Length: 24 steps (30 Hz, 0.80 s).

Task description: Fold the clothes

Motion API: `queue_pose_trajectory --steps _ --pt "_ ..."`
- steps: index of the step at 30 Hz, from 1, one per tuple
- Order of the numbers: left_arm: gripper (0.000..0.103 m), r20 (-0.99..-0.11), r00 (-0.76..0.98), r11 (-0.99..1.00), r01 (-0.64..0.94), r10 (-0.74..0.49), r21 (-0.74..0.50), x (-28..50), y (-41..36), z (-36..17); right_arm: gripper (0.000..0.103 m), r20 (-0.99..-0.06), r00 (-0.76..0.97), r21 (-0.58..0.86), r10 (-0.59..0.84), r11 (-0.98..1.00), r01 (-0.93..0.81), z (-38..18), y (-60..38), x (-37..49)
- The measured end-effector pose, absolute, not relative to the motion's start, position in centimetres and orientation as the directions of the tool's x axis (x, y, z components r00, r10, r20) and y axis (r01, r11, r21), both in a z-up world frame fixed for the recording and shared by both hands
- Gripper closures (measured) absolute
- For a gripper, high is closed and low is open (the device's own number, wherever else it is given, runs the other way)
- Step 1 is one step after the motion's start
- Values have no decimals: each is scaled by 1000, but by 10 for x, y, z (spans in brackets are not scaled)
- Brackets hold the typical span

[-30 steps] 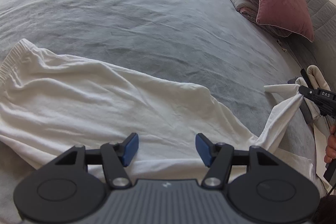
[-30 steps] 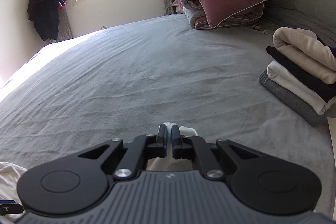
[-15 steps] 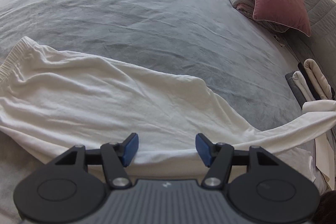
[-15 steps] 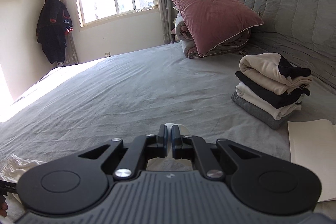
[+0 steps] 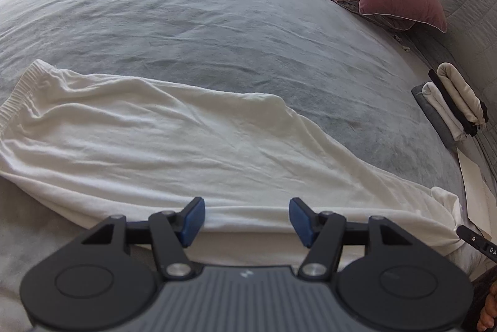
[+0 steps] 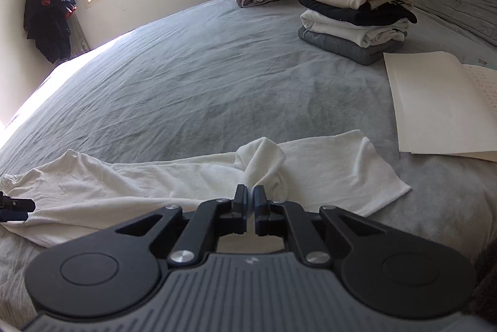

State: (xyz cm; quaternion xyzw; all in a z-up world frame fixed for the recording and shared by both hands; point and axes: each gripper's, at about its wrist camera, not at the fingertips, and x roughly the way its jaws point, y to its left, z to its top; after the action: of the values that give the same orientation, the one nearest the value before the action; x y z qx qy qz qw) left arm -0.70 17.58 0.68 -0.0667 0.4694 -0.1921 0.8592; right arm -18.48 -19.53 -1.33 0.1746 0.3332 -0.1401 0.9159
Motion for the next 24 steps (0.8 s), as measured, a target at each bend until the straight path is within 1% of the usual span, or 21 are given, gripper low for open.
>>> queue_pose_trajectory --steps 3,6,7,8,9,10,11,13,18,21,22,23,24 --pt "42 -773 479 905 301 -417 -301 -9 166 14 98 -698 707 253 -112 885 391 -29 -199 -191" --pt "42 -756 469 882 347 -456 -317 -12 154 23 96 -702 708 296 -77 873 389 -30 -206 -196" --pt "41 -754 462 876 360 -467 -321 -13 149 25 89 -692 719 315 -62 871 378 -28 -208 -200" --pt "41 -757 450 870 373 -473 -322 -14 142 26 87 -684 728 323 -56 871 370 -24 -210 -200" --pt "41 -760 438 864 386 -480 -322 -15 135 27 87 -675 736 330 -50 871 363 -21 -212 -201" --pt "41 -763 426 858 399 -486 -323 -16 128 28 84 -666 745 337 -46 872 355 -19 -215 -200" --pt "42 -766 414 852 412 -492 -324 -17 121 29 75 -657 753 345 -40 872 347 -16 -219 -198" --pt "41 -770 390 836 443 -505 -324 -21 105 29 62 -643 765 366 -35 863 348 -14 -228 -191" --pt "41 -765 301 775 508 -569 -377 -34 60 29 62 -610 790 496 62 808 319 -22 -254 -175" --pt "42 -772 262 757 526 -579 -388 -39 31 25 63 -590 797 610 128 718 336 -39 -273 -169" --pt "42 -774 249 750 532 -581 -392 -41 22 23 75 -578 802 645 150 686 337 -44 -279 -169" --pt "42 -777 236 744 538 -584 -396 -42 12 22 95 -555 814 679 171 658 325 -48 -283 -171" --pt "42 -779 223 738 544 -586 -400 -44 2 20 96 -532 825 709 189 632 313 -51 -287 -173"
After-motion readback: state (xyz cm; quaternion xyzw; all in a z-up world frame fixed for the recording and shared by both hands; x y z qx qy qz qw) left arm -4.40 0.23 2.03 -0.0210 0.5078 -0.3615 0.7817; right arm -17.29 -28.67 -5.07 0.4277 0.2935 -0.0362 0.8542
